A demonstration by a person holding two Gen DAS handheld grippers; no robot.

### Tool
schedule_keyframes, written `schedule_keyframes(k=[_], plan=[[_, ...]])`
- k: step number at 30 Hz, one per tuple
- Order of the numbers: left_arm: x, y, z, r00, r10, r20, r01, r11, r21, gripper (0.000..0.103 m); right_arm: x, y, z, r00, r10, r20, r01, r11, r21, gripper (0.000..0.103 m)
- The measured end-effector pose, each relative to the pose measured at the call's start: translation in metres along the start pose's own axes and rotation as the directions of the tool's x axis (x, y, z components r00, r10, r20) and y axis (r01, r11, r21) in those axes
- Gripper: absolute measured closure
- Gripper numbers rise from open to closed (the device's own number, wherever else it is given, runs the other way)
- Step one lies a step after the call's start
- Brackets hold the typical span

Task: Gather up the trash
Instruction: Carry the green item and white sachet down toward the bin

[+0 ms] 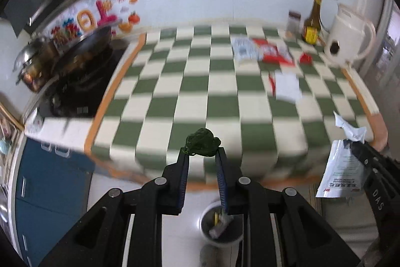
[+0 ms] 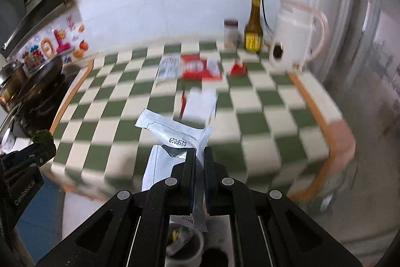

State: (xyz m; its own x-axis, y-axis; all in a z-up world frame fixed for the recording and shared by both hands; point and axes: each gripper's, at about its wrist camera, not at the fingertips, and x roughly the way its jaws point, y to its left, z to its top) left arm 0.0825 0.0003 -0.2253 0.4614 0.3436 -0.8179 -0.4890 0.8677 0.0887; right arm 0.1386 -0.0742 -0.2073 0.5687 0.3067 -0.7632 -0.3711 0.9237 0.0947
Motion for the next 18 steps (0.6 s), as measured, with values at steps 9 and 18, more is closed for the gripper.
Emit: schedule_keyframes(k=[9,18], plan=[[0.129,-0.009,-0.126,0.941,-0.006,-0.337,0.015,1.000,0.022,0.085,0.071,0.007,-0.161,0.954,0.020,-0.299,-0.017,1.000,0.013,0.097],[0.367,-0.030,-0.258,0.776,-0.121,-0.619,0.076,0.992,-0.099,0.085,0.273,-0.016,-0.345,0.825,0.105,-0.556,-0.032,0.990,0.138,0.097]])
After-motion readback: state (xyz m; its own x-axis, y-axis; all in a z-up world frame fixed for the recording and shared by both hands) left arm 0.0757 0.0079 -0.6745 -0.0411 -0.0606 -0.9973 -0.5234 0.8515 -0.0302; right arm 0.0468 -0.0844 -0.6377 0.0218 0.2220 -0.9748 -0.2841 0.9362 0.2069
